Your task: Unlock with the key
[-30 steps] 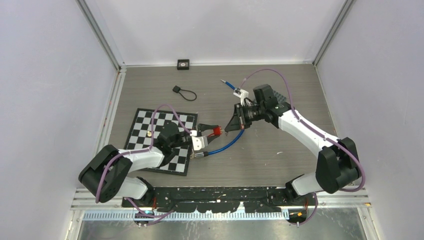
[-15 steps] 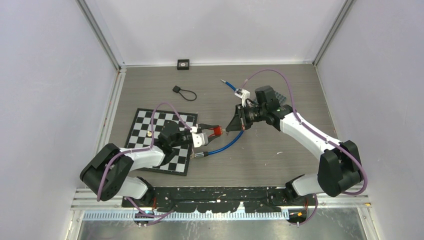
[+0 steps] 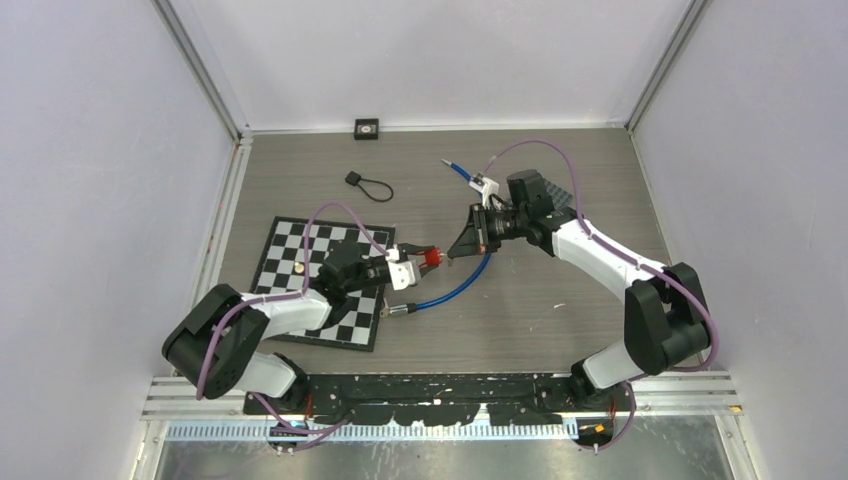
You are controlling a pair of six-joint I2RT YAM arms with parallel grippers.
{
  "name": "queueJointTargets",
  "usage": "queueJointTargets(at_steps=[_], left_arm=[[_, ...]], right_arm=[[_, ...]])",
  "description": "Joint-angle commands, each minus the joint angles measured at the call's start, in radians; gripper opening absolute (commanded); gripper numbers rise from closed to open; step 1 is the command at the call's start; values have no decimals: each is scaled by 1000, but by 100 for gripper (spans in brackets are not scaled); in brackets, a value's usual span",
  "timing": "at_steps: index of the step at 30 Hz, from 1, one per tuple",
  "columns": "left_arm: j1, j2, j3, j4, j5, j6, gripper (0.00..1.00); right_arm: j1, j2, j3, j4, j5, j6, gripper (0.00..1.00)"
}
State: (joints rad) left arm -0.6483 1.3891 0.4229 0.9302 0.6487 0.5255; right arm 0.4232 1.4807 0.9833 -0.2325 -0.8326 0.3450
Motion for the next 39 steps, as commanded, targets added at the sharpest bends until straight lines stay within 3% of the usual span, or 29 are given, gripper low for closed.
queueJointTargets(at_steps=[1,7,14,24,35,39], left_arm=[[-19,-16,57,127,48,0,0],[-18,-21,52,138,106,-56,0],[-13,-39,42,134,165,-93,0],[-14,-38,50,95,253,-100,0],[-16,-47,51,99,59,35,0],[-13,-51,49,88,58,8,0]], right_arm=[[23,13,13,42,12,-19,0],[82,-41,29,-72,97,-212,1],[86,-95,3,-88,136,-295,1],[87,-111,16,-87,134,-288,0],[49,20,59,8,-55,-50,1],[48,20,59,0,-60,-70,1]])
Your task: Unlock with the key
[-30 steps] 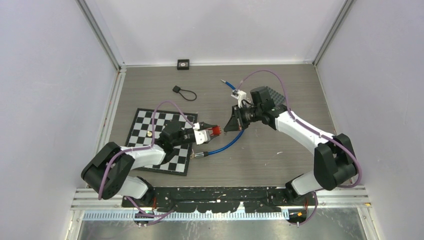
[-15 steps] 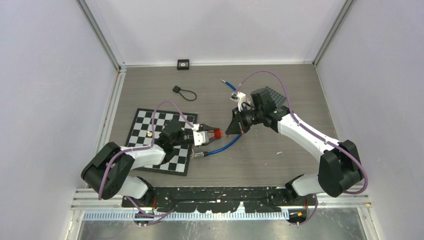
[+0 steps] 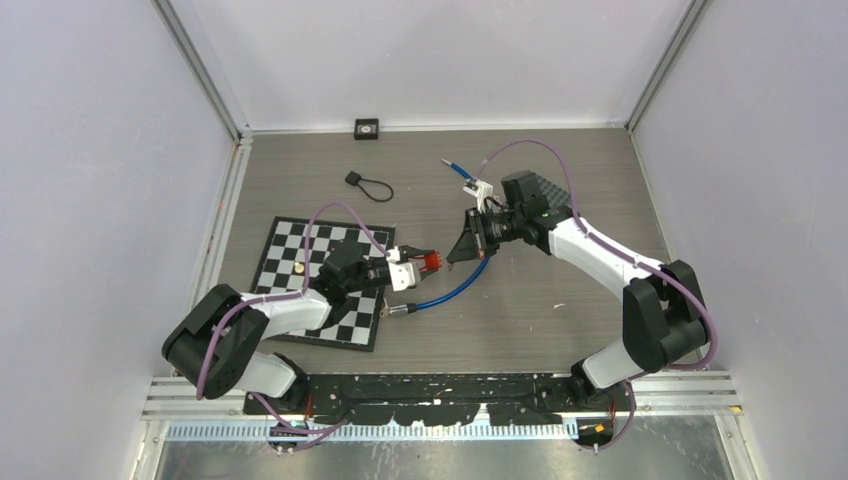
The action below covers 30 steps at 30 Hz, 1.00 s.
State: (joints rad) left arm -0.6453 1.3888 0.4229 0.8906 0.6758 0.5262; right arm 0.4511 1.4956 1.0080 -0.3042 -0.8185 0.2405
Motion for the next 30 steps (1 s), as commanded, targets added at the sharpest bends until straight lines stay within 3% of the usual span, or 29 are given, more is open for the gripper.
queueJointTargets(at_steps=[1,10,18,24,30], left_arm=[[-14,-50,50,128,42,-13,0],[-2,-57,57,90,221,-116,0],[54,-67,92,80,347,-240,0],[65,-74,95,87,388,-233,0],[69,-94,104,83,526,-222,0]], right_arm=[[21,-4,38,46,-56,-2,0],[16,-122,43,-99,46,-222,1],[-79,-168,69,-186,-79,-257,1],[-135,-235,55,-212,-150,-256,1],[-200,-276,38,-215,-172,-244,0]])
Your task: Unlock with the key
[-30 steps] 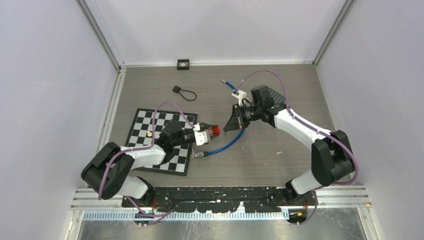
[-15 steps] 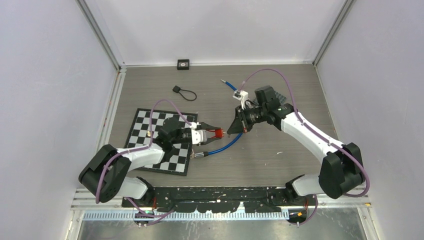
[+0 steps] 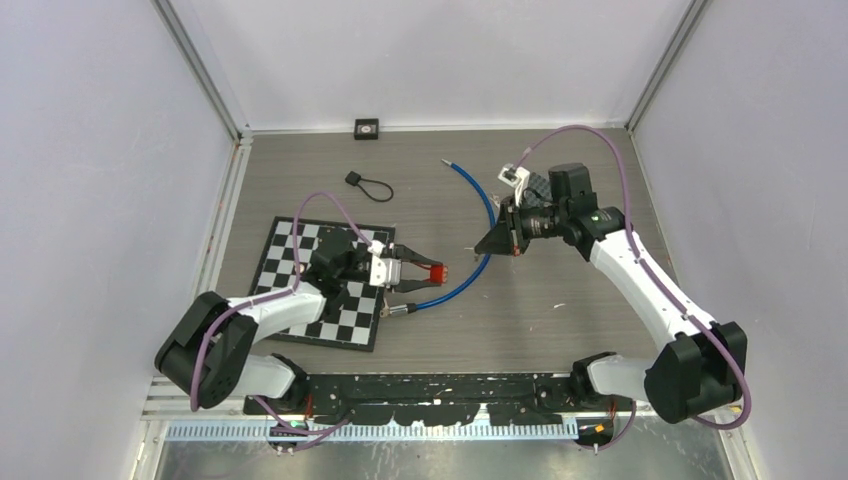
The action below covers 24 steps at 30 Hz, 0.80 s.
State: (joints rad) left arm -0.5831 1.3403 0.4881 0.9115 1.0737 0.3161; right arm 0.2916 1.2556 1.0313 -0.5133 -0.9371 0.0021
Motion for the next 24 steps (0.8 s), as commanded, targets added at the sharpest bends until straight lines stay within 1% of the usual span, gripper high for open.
queueJointTargets(at_steps=[1,5,9,12,24], left_arm=[[7,-53,44,62,152,-26,0],[5,-90,56,87,229,-117,0],[-3,-120,69,151,307,-242,0],[-10,-143,81,206,336,-346,0],[-67,-187,107,240,444,-513,0]], right_arm=[[-55,-34,11,-5,-63,-5,0],[-102,-24,-22,31,-85,-3,1],[-130,2,-28,33,-105,-3,1],[-138,4,-27,32,-102,-9,0],[-138,36,-23,2,-93,-28,0]])
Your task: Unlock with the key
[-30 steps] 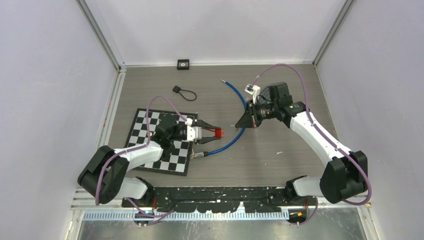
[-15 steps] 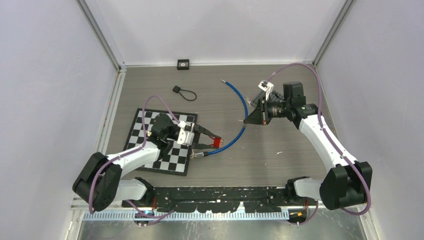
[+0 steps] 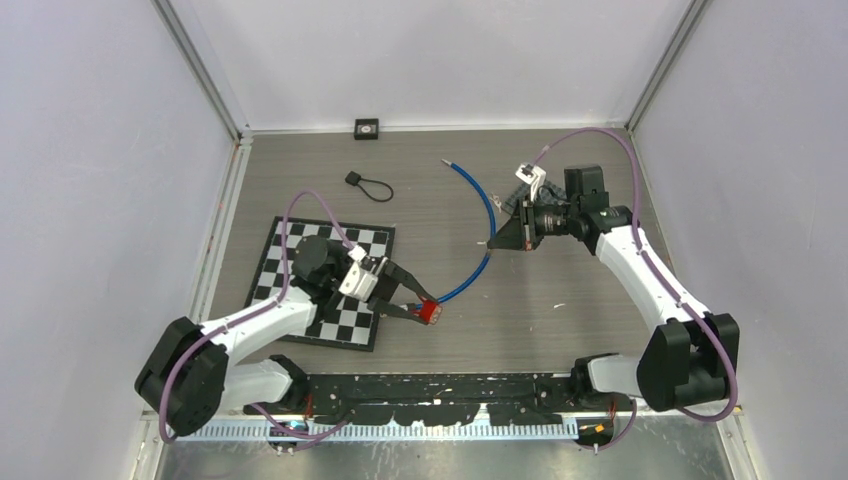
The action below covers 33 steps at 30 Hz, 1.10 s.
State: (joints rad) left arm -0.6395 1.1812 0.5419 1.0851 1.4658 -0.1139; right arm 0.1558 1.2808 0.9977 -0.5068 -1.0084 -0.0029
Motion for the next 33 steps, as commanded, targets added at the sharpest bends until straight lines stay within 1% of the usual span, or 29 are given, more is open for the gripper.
queueJointTargets(at_steps=[1,5,13,16,19,24,26,33], left_arm=[[-12,-31,58,72,61,-101,0],[-12,-50,64,87,73,-138,0],[-12,-56,55,101,64,-125,0],[9,-32,52,108,14,-59,0],[43,-3,47,112,-28,18,0],[98,34,48,72,-56,121,0],[116,45,51,67,-65,159,0],[148,59,52,30,-113,225,0]], right_arm=[[-3,13,10,-10,-22,-27,0],[-3,18,9,-15,-22,-34,0],[-1,43,12,-12,-41,-17,1],[1,67,16,20,-111,47,0],[21,91,40,12,-165,92,0],[92,91,98,-91,-168,88,0],[121,87,112,-100,-170,112,0],[181,69,130,4,-186,287,1]])
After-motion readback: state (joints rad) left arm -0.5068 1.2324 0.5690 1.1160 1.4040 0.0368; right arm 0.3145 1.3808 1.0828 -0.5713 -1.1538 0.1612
